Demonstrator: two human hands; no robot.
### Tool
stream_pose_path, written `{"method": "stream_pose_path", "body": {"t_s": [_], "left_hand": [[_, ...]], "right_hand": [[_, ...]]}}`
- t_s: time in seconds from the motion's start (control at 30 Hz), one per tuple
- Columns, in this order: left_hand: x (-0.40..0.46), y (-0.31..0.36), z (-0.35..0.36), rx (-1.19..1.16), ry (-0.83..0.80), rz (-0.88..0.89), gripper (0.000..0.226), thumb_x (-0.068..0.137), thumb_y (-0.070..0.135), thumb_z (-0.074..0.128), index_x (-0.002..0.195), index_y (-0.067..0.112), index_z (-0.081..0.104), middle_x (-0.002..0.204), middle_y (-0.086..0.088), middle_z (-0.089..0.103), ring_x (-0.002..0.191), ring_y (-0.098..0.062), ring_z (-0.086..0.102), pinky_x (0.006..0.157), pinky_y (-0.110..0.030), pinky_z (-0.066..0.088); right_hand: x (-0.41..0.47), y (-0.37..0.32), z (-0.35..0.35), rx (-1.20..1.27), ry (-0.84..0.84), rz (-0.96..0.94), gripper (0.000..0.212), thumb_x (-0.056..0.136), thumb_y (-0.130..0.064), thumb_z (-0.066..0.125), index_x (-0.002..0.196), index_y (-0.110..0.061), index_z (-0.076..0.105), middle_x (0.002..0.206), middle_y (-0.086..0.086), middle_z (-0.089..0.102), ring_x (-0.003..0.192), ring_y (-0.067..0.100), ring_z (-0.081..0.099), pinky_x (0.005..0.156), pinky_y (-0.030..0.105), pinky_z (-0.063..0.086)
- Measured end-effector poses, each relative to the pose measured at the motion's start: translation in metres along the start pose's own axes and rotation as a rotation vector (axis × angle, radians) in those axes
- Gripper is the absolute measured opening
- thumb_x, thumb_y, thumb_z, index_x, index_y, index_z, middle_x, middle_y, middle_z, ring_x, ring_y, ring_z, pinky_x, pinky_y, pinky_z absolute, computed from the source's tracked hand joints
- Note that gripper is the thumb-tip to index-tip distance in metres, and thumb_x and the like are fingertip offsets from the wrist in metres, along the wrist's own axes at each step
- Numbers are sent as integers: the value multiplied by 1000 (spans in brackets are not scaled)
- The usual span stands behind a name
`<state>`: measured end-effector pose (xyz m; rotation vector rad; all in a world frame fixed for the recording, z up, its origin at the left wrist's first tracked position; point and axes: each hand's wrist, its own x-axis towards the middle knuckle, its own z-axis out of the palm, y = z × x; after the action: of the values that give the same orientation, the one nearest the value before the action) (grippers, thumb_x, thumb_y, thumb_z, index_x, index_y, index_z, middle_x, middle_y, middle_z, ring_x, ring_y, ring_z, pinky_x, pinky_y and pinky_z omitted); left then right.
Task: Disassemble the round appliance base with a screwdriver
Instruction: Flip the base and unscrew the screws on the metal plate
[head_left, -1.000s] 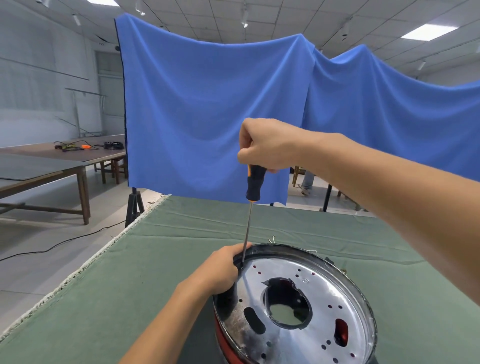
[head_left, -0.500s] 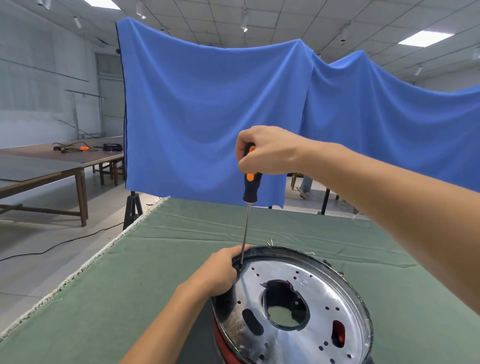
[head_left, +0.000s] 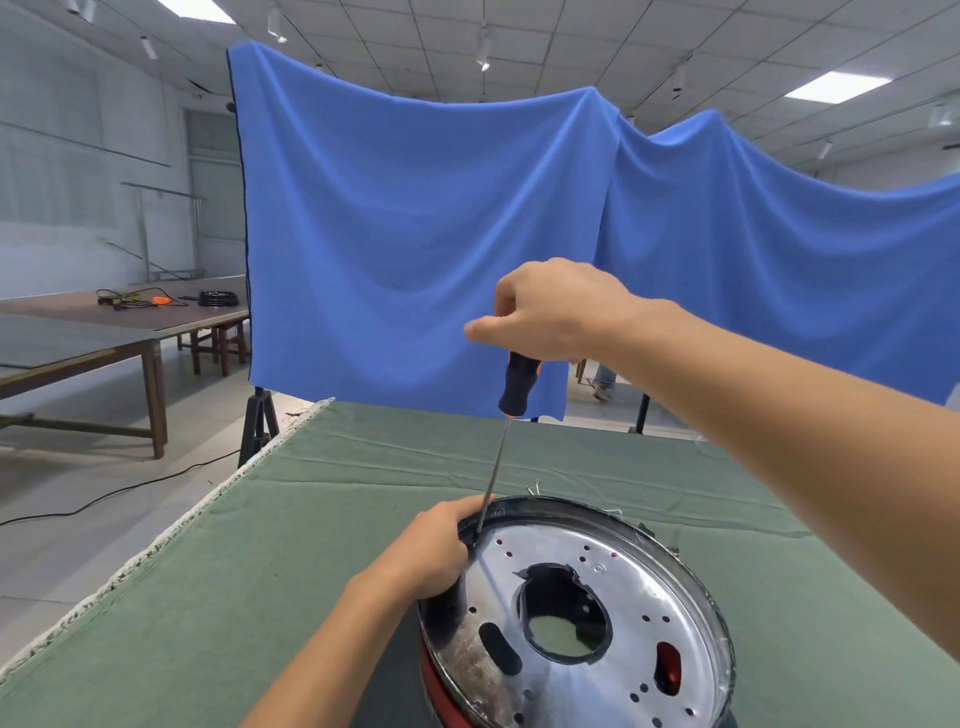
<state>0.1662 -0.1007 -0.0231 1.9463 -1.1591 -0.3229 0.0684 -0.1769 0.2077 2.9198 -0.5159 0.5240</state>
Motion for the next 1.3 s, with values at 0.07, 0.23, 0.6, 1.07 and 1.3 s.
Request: {"method": "stream_pose_path", "body": {"t_s": [0.07, 0.23, 0.6, 1.07, 1.3], "left_hand": [[-1, 2, 0, -7, 0, 2, 52, 67, 25, 38, 98, 66, 49, 105, 24, 66, 106, -4, 59, 95, -22, 45], [-3, 3, -1, -25, -3, -6, 51, 67, 22, 38, 92, 64, 53, 101, 29, 64, 104, -1, 58, 86, -14, 41], [-4, 3, -3, -19, -10, -30, 55, 82, 7, 43, 105, 55, 57, 98, 33, 60, 100, 2, 55, 73, -1, 36], [1, -4, -3, 14, -2, -32, 55, 81, 8, 43, 120, 45, 58, 101, 29, 58, 102, -2, 54, 88, -16, 39], [1, -5, -1, 54, 16, -28, 46, 87, 14, 49, 118, 48, 56, 109, 26, 61, 108, -6, 57, 88, -17, 41]], "right_hand": [[2, 3, 3, -96, 62, -15, 33, 96, -44, 42, 89, -15, 57, 73, 2, 56, 59, 18, 51, 50, 27, 30], [2, 0, -7, 151, -194, -20, 36, 88, -11, 43, 124, -17, 41, 110, 5, 50, 83, 28, 60, 64, 35, 47], [-4, -2, -3, 257, -101, -74, 22, 84, -17, 49, 106, -19, 50, 104, 0, 60, 93, 23, 58, 73, 34, 49], [-5, -5, 1, 93, -6, -29, 28, 85, -45, 51, 90, -17, 53, 64, -3, 67, 55, 15, 65, 52, 30, 45], [-5, 0, 3, 323, -59, -46, 19, 81, -17, 52, 99, -15, 51, 91, 1, 60, 76, 22, 58, 61, 31, 47]]}}
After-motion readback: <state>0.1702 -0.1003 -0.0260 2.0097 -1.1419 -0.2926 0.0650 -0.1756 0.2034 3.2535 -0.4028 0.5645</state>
